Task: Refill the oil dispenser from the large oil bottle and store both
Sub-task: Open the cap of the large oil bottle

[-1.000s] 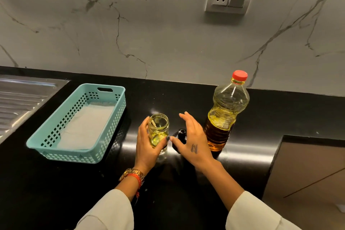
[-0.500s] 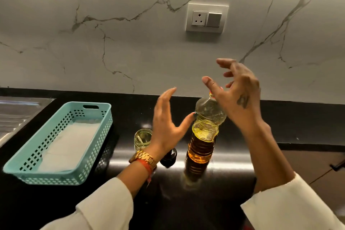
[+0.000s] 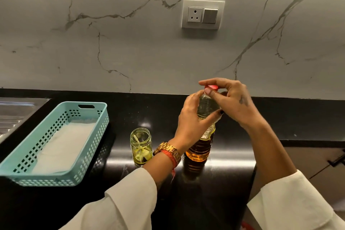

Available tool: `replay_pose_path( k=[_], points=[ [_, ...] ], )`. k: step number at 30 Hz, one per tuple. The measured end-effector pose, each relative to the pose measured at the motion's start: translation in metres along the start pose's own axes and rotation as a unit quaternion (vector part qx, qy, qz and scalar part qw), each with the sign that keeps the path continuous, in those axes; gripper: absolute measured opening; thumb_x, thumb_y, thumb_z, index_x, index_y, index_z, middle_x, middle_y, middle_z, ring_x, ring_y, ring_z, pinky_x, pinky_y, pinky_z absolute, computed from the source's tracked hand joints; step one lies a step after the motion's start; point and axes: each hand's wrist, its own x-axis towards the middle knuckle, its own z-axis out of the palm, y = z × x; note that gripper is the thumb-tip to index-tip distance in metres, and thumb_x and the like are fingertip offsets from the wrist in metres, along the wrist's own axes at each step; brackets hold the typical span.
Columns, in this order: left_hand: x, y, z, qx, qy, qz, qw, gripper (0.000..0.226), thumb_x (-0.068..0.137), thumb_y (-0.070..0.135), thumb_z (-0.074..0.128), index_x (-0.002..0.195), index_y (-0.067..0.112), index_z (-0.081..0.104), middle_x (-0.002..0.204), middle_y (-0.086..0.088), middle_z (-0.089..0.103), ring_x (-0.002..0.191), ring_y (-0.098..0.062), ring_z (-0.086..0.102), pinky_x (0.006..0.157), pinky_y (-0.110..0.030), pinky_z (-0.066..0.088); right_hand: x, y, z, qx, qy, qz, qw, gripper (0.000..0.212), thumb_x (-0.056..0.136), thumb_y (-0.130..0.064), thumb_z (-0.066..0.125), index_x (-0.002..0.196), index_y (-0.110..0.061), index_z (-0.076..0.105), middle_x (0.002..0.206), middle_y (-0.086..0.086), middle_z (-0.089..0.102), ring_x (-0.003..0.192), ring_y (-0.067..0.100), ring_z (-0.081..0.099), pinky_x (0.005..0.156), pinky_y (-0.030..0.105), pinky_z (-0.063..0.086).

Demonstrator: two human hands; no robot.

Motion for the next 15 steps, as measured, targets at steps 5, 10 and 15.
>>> replay_pose_path(
  k=[5,10,15],
  points=[
    [0.000,0.004,-0.001,-0.001,-0.006,-0.004,1.000,0.060,0.080,0.036,0.069,0.132,0.026,0.041,0.126,0.004,0.047,0.111,-0.009,0.051,0.092,-0.033,0.051,0.002,0.003,-0.004,-0.033,0.044,-0.001,0.998,0.057,0.073,-0.046,0.069,0.121,-0.022,0.052,0.115,-0.006,0.054,0.090,0.003,0.057,0.071,0.015,0.049],
    [-0.003,0.004,-0.002,0.005,-0.005,-0.005,1.000,0.062,0.080,0.036,0.069,0.134,0.025,0.040,0.128,0.003,0.047,0.113,-0.010,0.051,0.093,-0.034,0.051,-0.002,0.003,0.000,-0.029,0.074,-0.011,0.997,0.030,0.078,-0.038,0.069,0.101,-0.018,0.066,0.097,-0.001,0.067,0.085,0.008,0.062,0.071,0.019,0.053],
    [-0.003,0.006,-0.002,0.006,-0.009,-0.008,1.000,0.063,0.080,0.036,0.068,0.135,0.025,0.039,0.132,0.003,0.044,0.115,-0.007,0.047,0.095,-0.029,0.048,-0.001,0.003,-0.011,0.051,-0.015,0.023,0.998,0.051,0.079,-0.030,0.070,0.126,-0.028,0.050,0.118,-0.010,0.053,0.098,0.003,0.057,0.077,0.020,0.052]
  ],
)
